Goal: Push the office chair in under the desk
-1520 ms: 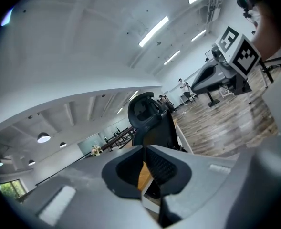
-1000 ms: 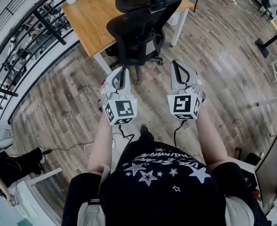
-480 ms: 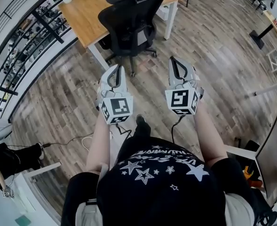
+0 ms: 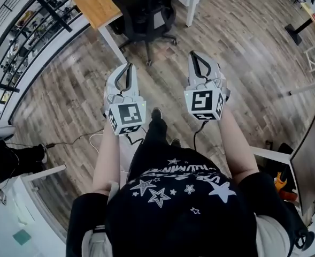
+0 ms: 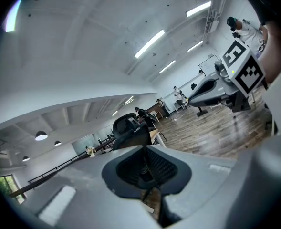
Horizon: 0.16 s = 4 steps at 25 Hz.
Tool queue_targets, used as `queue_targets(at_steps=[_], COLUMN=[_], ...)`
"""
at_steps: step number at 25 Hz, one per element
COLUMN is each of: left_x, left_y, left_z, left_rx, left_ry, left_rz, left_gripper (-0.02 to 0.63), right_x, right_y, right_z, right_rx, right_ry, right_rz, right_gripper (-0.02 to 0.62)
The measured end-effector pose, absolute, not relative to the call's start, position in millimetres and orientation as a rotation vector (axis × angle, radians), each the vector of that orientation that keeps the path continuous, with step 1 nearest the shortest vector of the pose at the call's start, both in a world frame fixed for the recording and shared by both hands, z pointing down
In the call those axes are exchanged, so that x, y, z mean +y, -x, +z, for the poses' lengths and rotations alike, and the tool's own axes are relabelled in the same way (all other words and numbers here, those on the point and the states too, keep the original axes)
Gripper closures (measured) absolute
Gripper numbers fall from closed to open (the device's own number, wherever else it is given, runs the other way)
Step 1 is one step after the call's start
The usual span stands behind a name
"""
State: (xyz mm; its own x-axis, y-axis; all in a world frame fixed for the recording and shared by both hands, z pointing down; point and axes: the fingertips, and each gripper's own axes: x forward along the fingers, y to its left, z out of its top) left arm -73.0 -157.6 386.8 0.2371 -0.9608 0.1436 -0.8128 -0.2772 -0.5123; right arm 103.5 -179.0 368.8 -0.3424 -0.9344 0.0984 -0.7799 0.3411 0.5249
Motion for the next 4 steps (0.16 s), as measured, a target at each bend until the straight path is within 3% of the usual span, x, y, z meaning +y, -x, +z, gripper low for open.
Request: queue_targets(at_steps=[4], left_x=[-131.0], left_y=[71.5], left_z=[395.7], left_rx=[1.669], left_ry=[2.194], left_rz=[-0.641], left_gripper=[0.586], right_x=[-163.9], right_y=[-105.1], right_z=[373.1], right_rx=[-2.263], right_ry=[-1.508], right_rz=[-0.528], right_gripper=[0.594])
